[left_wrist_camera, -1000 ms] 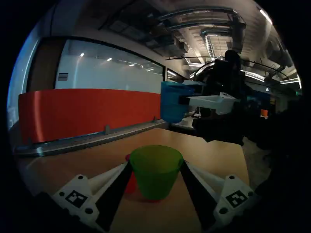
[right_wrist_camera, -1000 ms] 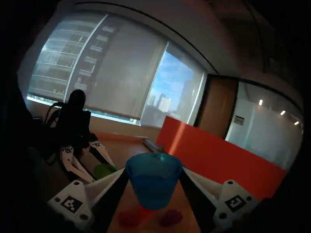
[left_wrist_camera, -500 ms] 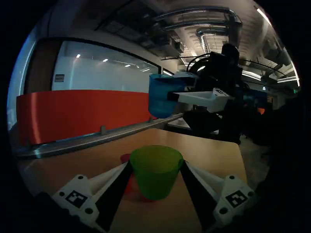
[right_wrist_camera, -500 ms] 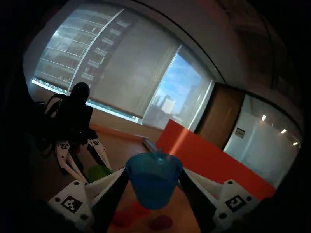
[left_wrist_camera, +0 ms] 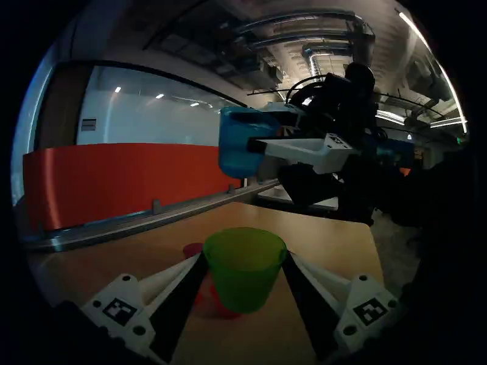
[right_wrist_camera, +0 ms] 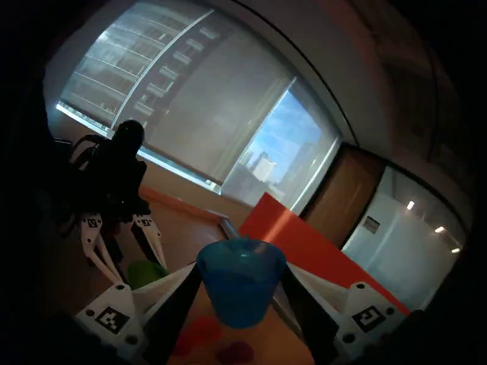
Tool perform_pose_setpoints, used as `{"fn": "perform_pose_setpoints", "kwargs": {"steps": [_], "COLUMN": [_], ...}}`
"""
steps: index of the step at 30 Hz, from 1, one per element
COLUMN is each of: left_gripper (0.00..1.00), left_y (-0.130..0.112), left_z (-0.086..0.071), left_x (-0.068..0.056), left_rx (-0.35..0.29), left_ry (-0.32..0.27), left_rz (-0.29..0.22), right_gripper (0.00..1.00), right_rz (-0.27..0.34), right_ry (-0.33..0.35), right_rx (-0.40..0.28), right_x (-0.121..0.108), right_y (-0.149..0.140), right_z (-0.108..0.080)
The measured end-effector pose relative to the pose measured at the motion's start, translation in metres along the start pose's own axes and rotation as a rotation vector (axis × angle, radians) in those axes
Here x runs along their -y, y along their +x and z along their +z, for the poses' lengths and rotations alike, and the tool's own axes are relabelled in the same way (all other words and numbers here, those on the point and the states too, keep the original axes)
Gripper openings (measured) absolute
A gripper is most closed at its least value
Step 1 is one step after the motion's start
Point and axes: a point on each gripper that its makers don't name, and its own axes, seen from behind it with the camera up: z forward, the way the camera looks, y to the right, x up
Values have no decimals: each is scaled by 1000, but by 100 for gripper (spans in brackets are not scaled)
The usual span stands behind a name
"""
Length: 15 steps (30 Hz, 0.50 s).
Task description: Pour water
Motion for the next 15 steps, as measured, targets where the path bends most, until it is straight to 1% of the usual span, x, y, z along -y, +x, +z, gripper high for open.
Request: {"fn": "perform_pose_setpoints", "kwargs": {"steps": [3,15], "left_gripper": [88,88], "left_y": [0,-1], "left_z": [1,6], "left_x": [-1,-3], "left_rx": [1,-1], "left_ry": [-2,-12], "left_rz": [4,2], "right_gripper": [91,91], "right_rz": [-27,-102], "right_ry": [-3,-14], "right_rx": [3,9], "right_x": [-2,-16], "right_y": [0,2], "right_z": [2,8]}}
